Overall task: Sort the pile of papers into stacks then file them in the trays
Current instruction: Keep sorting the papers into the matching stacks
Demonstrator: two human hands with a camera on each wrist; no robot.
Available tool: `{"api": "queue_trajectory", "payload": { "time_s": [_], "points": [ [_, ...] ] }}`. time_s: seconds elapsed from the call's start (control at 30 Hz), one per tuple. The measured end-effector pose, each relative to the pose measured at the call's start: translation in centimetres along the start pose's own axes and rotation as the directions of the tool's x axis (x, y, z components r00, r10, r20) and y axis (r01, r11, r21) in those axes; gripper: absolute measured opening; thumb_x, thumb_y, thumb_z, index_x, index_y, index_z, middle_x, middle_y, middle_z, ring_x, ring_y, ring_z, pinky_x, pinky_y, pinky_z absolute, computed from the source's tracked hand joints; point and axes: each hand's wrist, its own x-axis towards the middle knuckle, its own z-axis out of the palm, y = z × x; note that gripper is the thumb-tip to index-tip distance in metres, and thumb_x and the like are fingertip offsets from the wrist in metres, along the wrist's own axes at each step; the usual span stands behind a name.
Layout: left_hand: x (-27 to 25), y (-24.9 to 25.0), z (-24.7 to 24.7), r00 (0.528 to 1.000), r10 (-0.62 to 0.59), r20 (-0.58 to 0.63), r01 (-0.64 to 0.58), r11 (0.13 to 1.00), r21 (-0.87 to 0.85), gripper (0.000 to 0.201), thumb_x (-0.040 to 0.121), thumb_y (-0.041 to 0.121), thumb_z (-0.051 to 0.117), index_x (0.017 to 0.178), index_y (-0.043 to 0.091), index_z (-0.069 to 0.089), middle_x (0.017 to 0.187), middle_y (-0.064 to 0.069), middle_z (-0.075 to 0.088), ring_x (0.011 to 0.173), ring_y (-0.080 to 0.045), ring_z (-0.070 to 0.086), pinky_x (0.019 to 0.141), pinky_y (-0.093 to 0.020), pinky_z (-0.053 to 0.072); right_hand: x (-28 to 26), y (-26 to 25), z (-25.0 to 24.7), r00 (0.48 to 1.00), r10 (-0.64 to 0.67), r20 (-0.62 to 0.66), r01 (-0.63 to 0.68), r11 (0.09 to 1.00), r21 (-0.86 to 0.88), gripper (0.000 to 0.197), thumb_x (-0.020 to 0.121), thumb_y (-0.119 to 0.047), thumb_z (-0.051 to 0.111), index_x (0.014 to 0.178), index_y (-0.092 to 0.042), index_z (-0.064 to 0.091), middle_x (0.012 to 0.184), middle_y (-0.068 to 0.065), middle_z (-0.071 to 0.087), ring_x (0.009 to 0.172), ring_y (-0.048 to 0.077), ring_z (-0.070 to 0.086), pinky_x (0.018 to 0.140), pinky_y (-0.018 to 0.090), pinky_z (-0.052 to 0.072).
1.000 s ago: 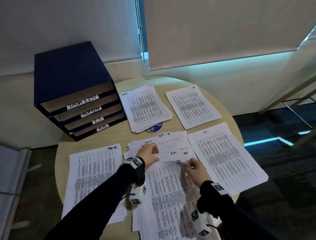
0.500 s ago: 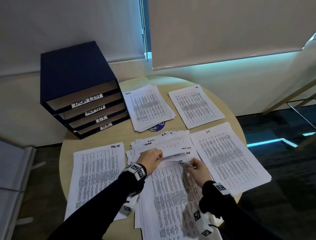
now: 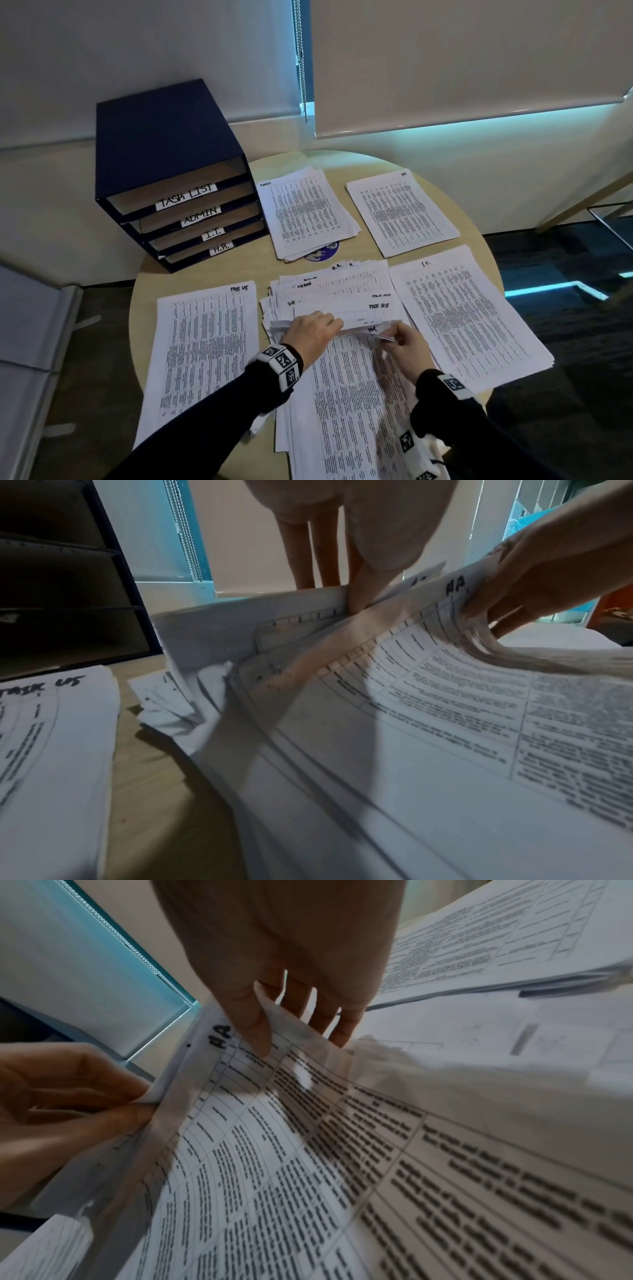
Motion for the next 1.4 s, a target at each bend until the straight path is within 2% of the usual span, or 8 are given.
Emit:
{"api": "queue_trajectory", "payload": {
  "time_s": [0.2,0.4,0.6,0.73,0.93,1.1,1.3,1.4],
  "points": [
    [1.6,-0.6,-2.6,0.934,-0.354,0.041,0.334,0.828,-0.45,0.013,0.096,0.012,0.053,0.101,0.013,0.065,0.097,0.001,0.067,0.087,-0.016,0.062,0.084,-0.031,0.052,0.0,-1.4,-0.6,0.999,-0.023,0.041,0.022,0.999,0.031,0.015,0.076,0.001,0.071,0.069,-0.004,0.057,0.065,0.003,0.059,0.061,0.015,0.05,0.055,0.02,0.039],
    [3.1,-1.7,-6.7,0.897,-0.427,0.112,0.405,0.693,-0.597,0.015,0.089,0.005,0.06,0.094,0.015,0.07,0.088,0.002,0.064,0.078,-0.012,0.057,0.072,-0.025,0.05,0.8,-1.8,-1.2,0.998,-0.039,0.05,0.037,0.999,0.038,0.025,0.072,0.003,0.071,0.061,-0.013,0.055,0.059,-0.003,0.06,0.063,0.017,0.055,0.067,0.032,0.044],
    [3.7,-2.8,-10.9,0.945,-0.328,-0.01,0.294,0.857,-0.423,0.009,0.093,0.018,0.06,0.097,0.02,0.068,0.091,0.009,0.056,0.086,-0.01,0.055,0.078,-0.02,0.044,1.3,-2.4,-1.8,0.997,-0.046,0.07,0.043,0.998,0.045,0.018,0.07,0.002,0.072,0.064,-0.01,0.06,0.067,0.006,0.066,0.074,0.029,0.063,0.075,0.043,0.051],
    [4.2,-3.8,-15.3,0.957,-0.205,-0.203,0.163,0.965,-0.205,0.018,0.095,0.012,0.054,0.109,0.012,0.064,0.104,0.002,0.049,0.09,-0.012,0.051,0.084,-0.022,0.042,1.1,-3.3,-2.0,0.997,-0.042,0.067,0.032,0.989,0.147,0.028,0.07,0.015,0.065,0.061,-0.01,0.058,0.06,-0.002,0.063,0.065,0.016,0.058,0.068,0.03,0.046],
    [4.0,-5.9,-21.8,0.823,-0.104,-0.558,0.027,0.989,-0.144,0.017,0.085,-0.004,0.063,0.098,0.003,0.07,0.092,-0.011,0.06,0.08,-0.017,0.054,0.073,-0.028,0.045,0.8,-4.1,-2.8,0.992,0.026,0.125,-0.069,0.932,0.357,0.032,0.074,0.02,0.054,0.061,-0.009,0.055,0.066,0.009,0.059,0.067,0.017,0.057,0.064,0.021,0.044],
    [3.0,-8.6,-26.3,0.634,-0.394,-0.666,0.087,0.892,-0.444,0.014,0.084,0.009,0.07,0.099,0.008,0.07,0.091,-0.002,0.068,0.074,-0.004,0.06,0.072,-0.011,0.048,1.4,-4.7,-5.1,0.952,0.067,0.298,-0.226,0.812,0.538,0.027,0.069,0.016,0.051,0.06,-0.009,0.053,0.065,0.01,0.053,0.063,0.02,0.049,0.063,0.027,0.041],
    [2.7,-11.6,-22.9,0.84,-0.479,-0.255,0.257,0.765,-0.591,0.016,0.082,0.006,0.073,0.081,0.021,0.068,0.077,0.005,0.066,0.066,0.004,0.059,0.071,-0.013,0.047,1.3,-6.3,-8.0,0.897,0.031,0.442,-0.33,0.71,0.622,0.032,0.046,-0.004,0.066,0.065,-0.013,0.042,0.062,0.001,0.037,0.056,0.015,0.032,0.052,0.027,0.026],
    [2.9,-10.3,-16.5,0.888,-0.459,0.007,0.396,0.758,-0.519,0.009,0.084,0.014,0.072,0.08,0.022,0.069,0.082,0.003,0.068,0.074,-0.009,0.062,0.066,-0.022,0.045,1.5,-7.0,-7.8,0.905,0.076,0.418,-0.348,0.696,0.628,0.025,0.059,0.005,0.057,0.065,-0.012,0.04,0.059,0.0,0.041,0.048,0.011,0.037,0.043,0.019,0.031]
  ]
}}
